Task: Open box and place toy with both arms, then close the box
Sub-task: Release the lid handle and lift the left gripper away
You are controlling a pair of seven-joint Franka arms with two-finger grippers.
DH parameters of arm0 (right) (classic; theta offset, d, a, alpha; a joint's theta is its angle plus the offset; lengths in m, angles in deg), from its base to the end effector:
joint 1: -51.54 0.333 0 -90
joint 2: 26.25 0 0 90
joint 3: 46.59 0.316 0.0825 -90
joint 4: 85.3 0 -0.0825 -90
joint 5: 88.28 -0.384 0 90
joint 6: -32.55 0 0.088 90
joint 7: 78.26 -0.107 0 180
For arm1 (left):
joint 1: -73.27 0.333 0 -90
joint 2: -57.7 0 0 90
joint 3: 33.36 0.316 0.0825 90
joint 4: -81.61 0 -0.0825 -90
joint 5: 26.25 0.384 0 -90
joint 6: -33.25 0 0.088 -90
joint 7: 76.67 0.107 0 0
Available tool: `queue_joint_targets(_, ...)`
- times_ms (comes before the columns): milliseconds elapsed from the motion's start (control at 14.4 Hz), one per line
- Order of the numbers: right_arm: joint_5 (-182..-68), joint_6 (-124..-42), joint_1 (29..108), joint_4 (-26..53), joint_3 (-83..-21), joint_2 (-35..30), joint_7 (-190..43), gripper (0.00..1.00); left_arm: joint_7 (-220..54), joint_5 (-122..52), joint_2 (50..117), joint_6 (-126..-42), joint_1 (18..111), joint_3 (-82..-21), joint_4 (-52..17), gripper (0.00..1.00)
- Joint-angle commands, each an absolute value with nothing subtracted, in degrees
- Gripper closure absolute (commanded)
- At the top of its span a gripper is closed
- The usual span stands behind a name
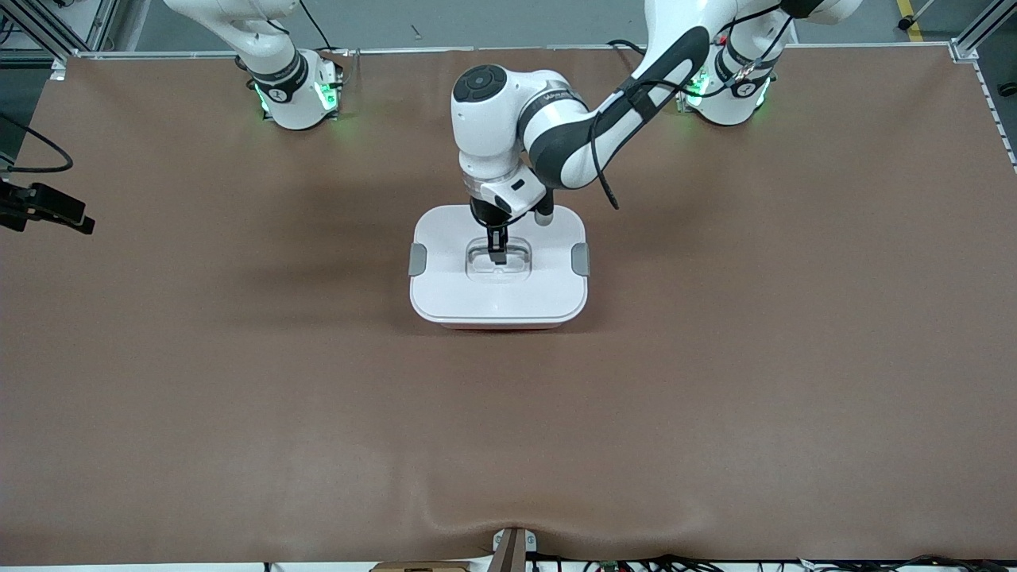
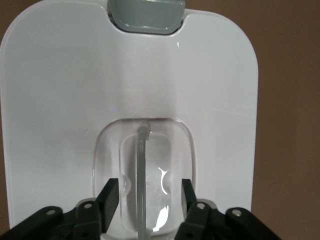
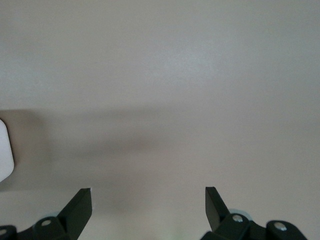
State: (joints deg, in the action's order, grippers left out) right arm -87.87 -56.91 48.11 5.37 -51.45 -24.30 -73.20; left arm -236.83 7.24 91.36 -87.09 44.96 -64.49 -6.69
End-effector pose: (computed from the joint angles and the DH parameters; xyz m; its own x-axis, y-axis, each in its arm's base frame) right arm 0.5566 -0.0811 0.5993 0.9969 -0.0563 -0.0557 -0.0561 -0.9984 0.0051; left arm 0.4305 -0.5556 0.3542 0.0065 0.9995 0.0319 0.9729 -0.0137 0.2307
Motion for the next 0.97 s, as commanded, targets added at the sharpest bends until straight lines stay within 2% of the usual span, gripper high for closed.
queue_joint_targets(0,-87.2,-56.6,47.7,5.6,-50.9,-25.0,-73.3,0.0,-246.9,8.5,88.0,-83.6,45.0,-65.1,-6.8,0.0)
queue_joint_targets(347,-87.8,-56.9,47.7,5.6,-50.8,-25.0,-73.3,0.0,-230.1,-0.2,84.4,-74.2,47.7,-65.1,-2.3,0.0)
queue_joint_targets(902,-87.9,-57.0,47.8,5.6,-50.8,-24.8,-73.3,0.0,-193.6,-7.9,75.7,-64.2,57.4,-65.0,-2.1,0.0)
